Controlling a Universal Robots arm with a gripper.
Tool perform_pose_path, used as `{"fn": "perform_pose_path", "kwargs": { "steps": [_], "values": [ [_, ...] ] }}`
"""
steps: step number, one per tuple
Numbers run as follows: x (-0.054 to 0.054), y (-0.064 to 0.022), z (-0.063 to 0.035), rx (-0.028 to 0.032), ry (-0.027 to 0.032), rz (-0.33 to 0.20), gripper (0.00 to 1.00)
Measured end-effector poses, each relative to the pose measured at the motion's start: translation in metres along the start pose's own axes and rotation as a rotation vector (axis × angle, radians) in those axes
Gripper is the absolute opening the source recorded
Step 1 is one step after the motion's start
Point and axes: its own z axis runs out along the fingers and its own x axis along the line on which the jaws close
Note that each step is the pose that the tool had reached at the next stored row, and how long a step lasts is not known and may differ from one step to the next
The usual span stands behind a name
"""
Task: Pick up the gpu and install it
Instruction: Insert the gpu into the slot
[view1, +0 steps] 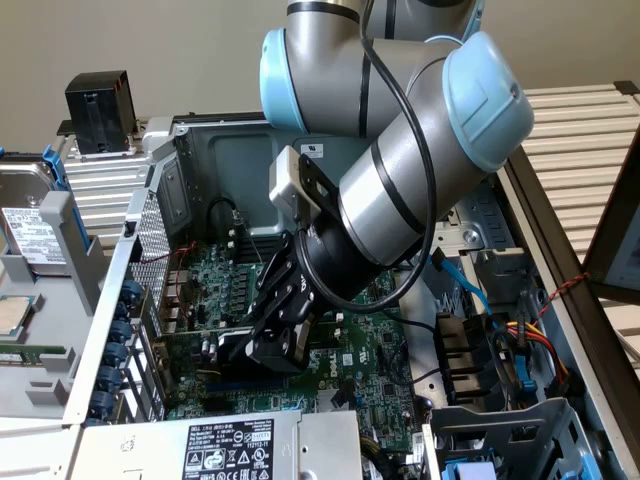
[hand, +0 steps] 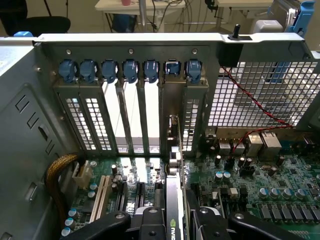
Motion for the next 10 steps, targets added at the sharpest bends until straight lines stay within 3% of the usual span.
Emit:
{"fn": "perform_pose_path", "kwargs": {
  "steps": [10],
  "values": [
    [0.0, 0.0001, 0.0006, 0.0, 0.0003, 0.0, 0.27]
  ]
}}
